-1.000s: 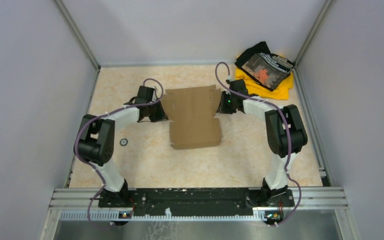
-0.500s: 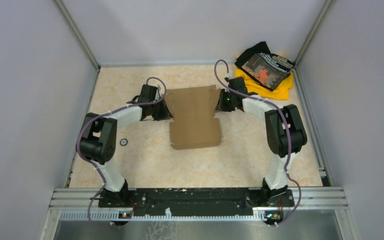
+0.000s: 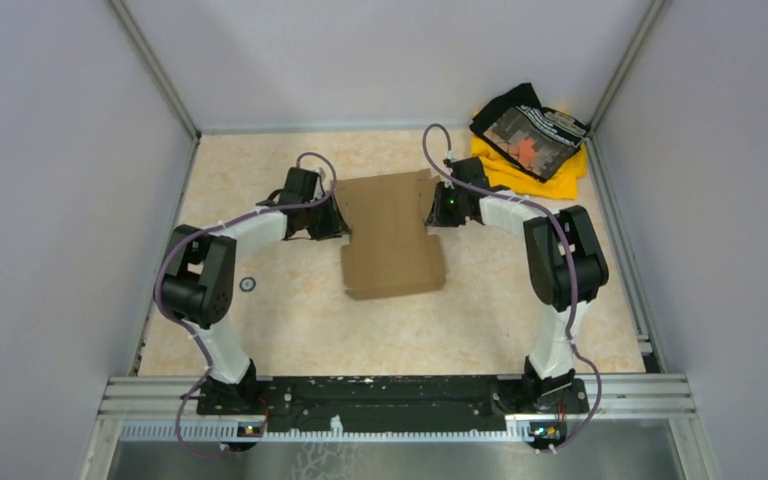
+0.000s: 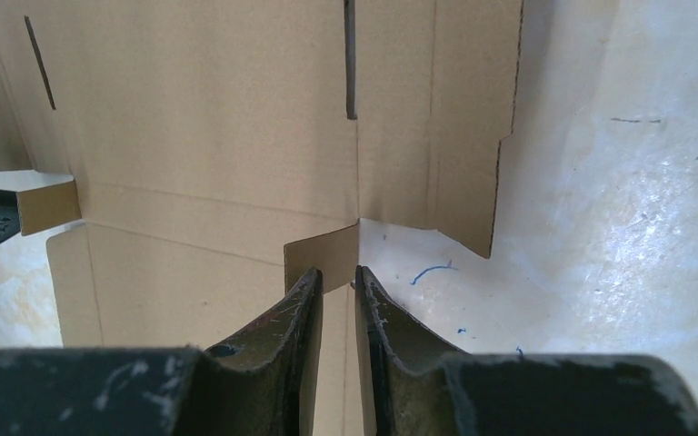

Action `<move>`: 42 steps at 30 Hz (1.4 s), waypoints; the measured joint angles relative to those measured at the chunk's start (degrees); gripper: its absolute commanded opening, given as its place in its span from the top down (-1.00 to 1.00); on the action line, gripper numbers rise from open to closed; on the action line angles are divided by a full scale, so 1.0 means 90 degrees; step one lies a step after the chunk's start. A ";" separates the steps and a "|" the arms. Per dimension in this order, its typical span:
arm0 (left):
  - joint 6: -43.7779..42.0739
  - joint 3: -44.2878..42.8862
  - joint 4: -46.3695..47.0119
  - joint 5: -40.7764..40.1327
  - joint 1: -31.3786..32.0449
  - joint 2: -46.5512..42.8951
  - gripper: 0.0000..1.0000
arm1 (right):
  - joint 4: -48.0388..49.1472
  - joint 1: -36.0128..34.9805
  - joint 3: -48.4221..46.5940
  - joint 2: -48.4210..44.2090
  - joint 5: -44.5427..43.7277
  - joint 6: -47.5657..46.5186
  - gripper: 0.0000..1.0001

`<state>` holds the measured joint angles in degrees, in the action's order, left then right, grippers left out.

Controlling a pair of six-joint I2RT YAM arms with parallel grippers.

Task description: Fold the paper box

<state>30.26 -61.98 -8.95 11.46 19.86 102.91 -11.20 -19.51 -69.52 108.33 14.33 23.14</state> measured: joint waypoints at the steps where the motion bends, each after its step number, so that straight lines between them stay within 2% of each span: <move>1: 0.0000 -0.0017 -0.0002 0.0000 0.0002 0.0000 0.23 | 0.0000 -0.0017 -0.0007 0.0012 0.0000 0.0000 0.60; 23: -0.0007 -0.0372 -0.0066 -0.0015 0.0158 0.0330 0.25 | -0.0257 -0.0260 -0.0597 0.0471 -0.0063 -0.0049 0.60; 42: -0.0034 -0.0804 -0.0236 -0.0160 0.0398 0.0772 0.27 | -0.0714 -0.0595 -0.1134 0.0855 -0.0920 -0.0350 0.60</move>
<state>29.95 -69.21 -11.07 10.02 23.44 109.86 -17.63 -24.86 -79.72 116.03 6.04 19.99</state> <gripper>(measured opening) 0.366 0.198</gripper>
